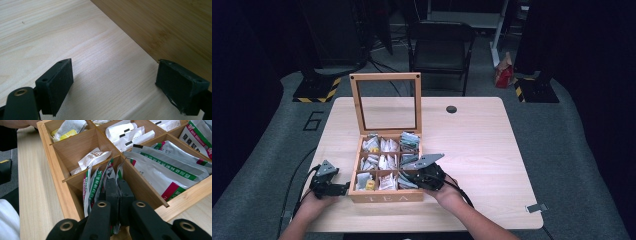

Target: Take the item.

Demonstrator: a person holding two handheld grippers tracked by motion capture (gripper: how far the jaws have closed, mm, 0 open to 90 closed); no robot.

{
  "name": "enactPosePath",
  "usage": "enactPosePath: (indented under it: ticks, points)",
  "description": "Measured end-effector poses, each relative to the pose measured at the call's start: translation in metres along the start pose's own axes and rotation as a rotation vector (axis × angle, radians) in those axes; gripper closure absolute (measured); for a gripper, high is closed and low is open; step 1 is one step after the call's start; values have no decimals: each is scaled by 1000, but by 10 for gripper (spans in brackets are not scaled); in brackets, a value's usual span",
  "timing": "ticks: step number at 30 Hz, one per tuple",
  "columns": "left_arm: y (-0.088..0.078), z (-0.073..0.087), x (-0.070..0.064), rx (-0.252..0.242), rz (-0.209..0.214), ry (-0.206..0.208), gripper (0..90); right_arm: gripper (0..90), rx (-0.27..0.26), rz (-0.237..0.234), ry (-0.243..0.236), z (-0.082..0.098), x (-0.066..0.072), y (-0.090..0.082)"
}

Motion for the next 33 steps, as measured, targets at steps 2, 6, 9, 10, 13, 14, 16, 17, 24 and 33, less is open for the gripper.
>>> enactPosePath:
  ticks: [2, 6, 9, 10, 13, 14, 16, 17, 24, 33]
  points:
    - [0, 0, 0, 0, 0, 0, 138, 897, 0, -1, 1, 0, 0, 0]
    - [0, 0, 0, 0, 0, 0, 138, 898, -2, -4, 0, 0, 1, 0]
    - [0, 0, 0, 0, 3, -2, 138, 899, -3, -5, -2, 0, 1, 0]
    - [0, 0, 0, 0, 0, 1, 138, 899, -3, -7, -4, 0, 1, -1]
    - [0, 0, 0, 0, 0, 0, 138, 899, -8, -10, -4, -1, 1, -2]
    - [0, 0, 0, 0, 0, 0, 138, 900, -8, -12, -3, -1, 1, -2]
    - [0, 0, 0, 0, 0, 0, 138, 900, -12, -10, -6, -2, 0, -4]
    - [0, 0, 0, 0, 0, 1, 138, 900, -19, -14, -3, -3, 0, -5]
    - [0, 0, 0, 0, 0, -1, 138, 900, -33, -16, -5, -10, 3, -14]
    - [0, 0, 0, 0, 0, 0, 138, 900, -60, -31, -6, -21, 4, -29]
Point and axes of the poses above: each handheld gripper's, and its own axes: y roughly forward along the jaws, z roughly out of its underside, x roughly to its left, the point moved 7 cm from there along y, roughly forward along the jaws, and after that the axes turned 7 degrees about x, right-handed, at the moved point
